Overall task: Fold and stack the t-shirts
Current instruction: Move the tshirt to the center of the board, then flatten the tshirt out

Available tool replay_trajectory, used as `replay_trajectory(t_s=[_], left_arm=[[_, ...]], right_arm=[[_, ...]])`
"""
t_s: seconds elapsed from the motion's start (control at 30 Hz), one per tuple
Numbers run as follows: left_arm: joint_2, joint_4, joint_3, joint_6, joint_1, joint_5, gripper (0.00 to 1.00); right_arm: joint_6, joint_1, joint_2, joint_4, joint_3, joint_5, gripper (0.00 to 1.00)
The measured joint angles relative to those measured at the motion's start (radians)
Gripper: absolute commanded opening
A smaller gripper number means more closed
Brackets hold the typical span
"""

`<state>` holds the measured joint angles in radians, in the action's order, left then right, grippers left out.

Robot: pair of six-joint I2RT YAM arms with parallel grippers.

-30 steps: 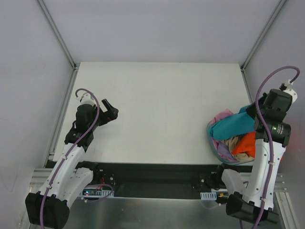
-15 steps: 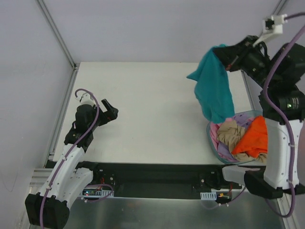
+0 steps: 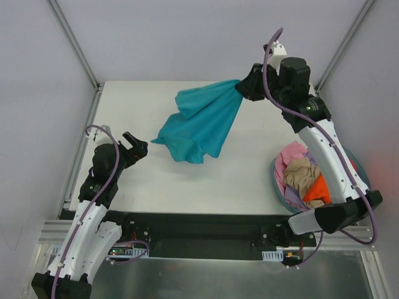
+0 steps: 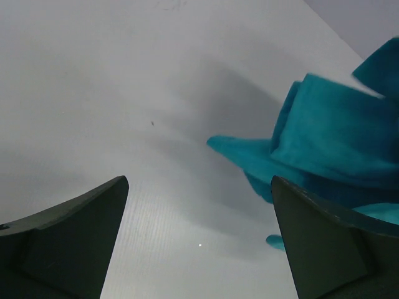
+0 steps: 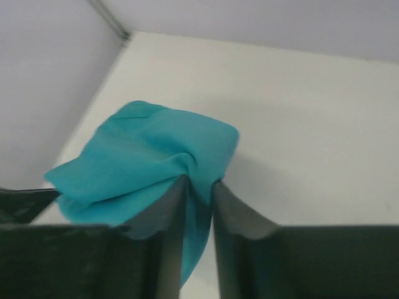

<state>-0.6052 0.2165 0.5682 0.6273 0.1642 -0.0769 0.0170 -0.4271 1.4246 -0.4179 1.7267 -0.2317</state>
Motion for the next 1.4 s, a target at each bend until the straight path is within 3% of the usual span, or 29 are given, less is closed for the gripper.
replay_trajectory(t_s=[0.03, 0.07, 0.2, 0.3, 0.6, 0.87, 1.1, 1.4], left_arm=[[0.000, 0.011, -0.001, 0.009, 0.000, -0.016, 0.99], [-0.005, 0.026, -0.001, 0.019, 0.000, -0.039, 0.99], [-0.056, 0.064, -0.001, 0.045, 0.000, -0.090, 0.99], [-0.130, 0.078, 0.000, 0.063, 0.000, -0.097, 0.99], [-0.376, 0.088, 0.045, 0.085, 0.000, -0.009, 0.99], [-0.593, 0.029, 0.107, 0.087, 0.000, 0.159, 0.99], [-0.737, -0.035, 0.193, 0.086, 0.001, 0.258, 0.99], [-0.990, -0.084, 0.368, 0.061, 0.015, 0.357, 0.86]], right_arm=[[0.002, 0.025, 0.004, -0.013, -0.043, 0.025, 0.41], [-0.002, 0.067, 0.017, -0.028, -0.090, 0.044, 0.96], [-0.007, 0.221, 0.143, -0.115, -0.188, 0.106, 0.96], [-0.034, 0.226, 0.193, -0.173, -0.229, 0.160, 0.96], [-0.098, -0.180, 0.074, -0.092, -0.412, 0.243, 0.99], [-0.051, -0.488, 0.135, 0.012, -0.576, 0.153, 0.87], [-0.033, -0.616, 0.264, 0.045, -0.587, 0.101, 0.78], [-0.002, -0.677, 0.384, 0.077, -0.594, 0.130, 0.68]])
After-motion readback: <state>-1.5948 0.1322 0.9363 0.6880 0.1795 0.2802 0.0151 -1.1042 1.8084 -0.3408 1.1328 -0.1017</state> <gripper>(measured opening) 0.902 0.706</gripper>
